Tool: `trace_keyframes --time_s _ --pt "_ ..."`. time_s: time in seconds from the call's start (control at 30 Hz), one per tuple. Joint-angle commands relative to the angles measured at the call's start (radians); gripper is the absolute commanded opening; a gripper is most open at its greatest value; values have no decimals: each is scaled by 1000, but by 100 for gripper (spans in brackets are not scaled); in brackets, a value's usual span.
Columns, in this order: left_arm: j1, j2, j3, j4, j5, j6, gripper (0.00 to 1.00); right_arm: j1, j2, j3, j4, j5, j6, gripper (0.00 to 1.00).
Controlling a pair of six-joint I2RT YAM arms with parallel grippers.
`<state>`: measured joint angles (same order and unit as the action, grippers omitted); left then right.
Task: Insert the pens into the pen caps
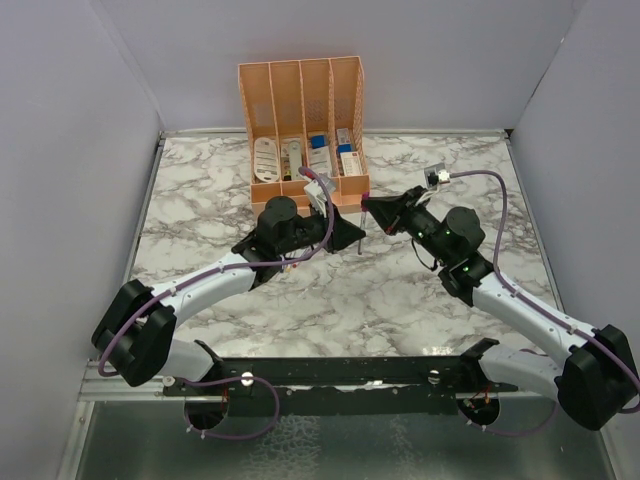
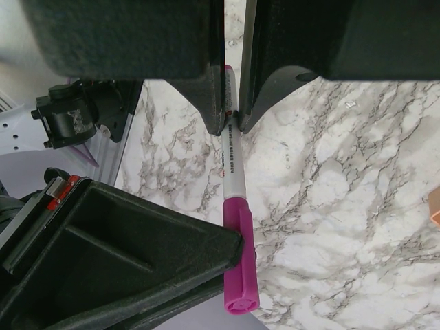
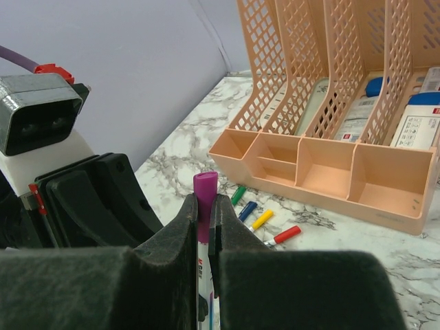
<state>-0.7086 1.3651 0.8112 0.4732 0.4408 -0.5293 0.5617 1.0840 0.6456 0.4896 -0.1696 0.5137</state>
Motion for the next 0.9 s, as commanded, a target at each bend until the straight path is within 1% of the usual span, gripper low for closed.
trace_keyframes --time_s 0.0,0.17,0.37,0.6,0.87 --pt "6 -35 27 81 -33 -7 0 4 22 2 -86 -34 -32 1" --pt "7 -26 51 82 -58 1 0 7 53 19 -133 -61 -31 1" --pt "20 -15 89 95 -129 18 0 26 91 19 -178 -83 -19 1" --pt "36 8 120 126 -209 34 0 55 126 39 -247 -80 -20 1" --pt "74 18 158 129 -253 67 0 71 142 42 -335 -46 -39 1"
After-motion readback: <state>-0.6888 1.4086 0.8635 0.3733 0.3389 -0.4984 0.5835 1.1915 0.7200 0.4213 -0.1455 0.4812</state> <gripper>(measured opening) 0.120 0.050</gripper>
